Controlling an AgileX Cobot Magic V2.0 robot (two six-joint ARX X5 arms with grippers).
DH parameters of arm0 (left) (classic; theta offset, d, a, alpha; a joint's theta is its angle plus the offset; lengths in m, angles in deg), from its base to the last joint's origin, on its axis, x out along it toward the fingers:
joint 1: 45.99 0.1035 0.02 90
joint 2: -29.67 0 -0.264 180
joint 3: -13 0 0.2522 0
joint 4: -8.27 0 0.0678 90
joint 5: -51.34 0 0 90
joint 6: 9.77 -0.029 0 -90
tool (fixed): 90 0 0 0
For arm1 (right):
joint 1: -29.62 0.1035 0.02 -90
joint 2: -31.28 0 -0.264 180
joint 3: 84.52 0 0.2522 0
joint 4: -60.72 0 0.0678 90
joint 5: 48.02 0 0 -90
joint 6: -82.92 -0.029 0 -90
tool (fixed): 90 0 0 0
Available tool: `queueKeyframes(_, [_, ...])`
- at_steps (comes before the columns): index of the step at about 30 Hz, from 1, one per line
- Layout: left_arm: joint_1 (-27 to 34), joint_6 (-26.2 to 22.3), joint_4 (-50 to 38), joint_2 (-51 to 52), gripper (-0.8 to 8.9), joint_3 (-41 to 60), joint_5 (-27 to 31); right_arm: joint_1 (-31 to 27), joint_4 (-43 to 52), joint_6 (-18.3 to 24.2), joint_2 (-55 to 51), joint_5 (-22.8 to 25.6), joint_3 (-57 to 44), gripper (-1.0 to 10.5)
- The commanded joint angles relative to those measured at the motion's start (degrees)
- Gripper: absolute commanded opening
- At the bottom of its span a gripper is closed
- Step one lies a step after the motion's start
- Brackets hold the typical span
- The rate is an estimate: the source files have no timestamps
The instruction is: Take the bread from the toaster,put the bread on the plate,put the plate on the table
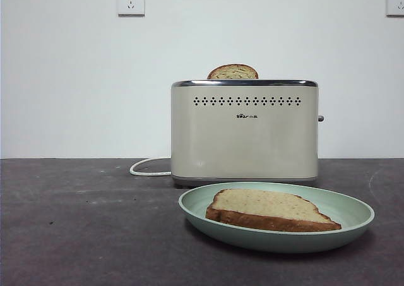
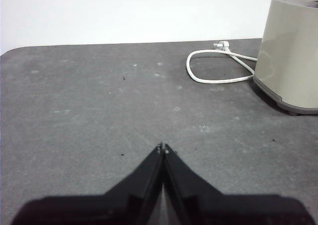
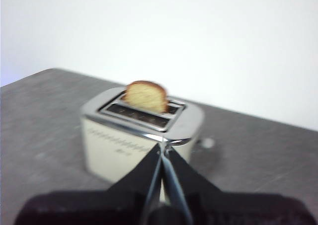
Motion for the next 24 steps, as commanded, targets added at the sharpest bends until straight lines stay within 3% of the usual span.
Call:
queueKeyframes(1, [0.2,0.37,-0.24,0.22,-0.04,0.68,0.2,-1.4,5.33,0.22,-3.69,2.4,-7.21,0.0])
queueKeyframes(6, [0.2,0.37,-0.26,0.22,-0.04,0.68,0.2,-2.1,16.11,0.15,-11.8,3.69,-23.12,0.0])
queueKeyframes(12, [0.2,0.37,-0.24,0.22,-0.04,0.68,0.2,-1.9,22.32,-0.35,-19.26,3.69,-37.44,0.0])
queueKeyframes(19, [0.2,0.37,-0.24,0.22,-0.04,0.68,0.2,-1.31,23.45,-2.23,-23.41,4.2,-44.83,0.0])
queueKeyframes(24, [0.2,0.37,-0.24,0.22,-0.04,0.68,0.2,0.0,23.82,-4.55,-25.16,9.05,-47.47,0.0])
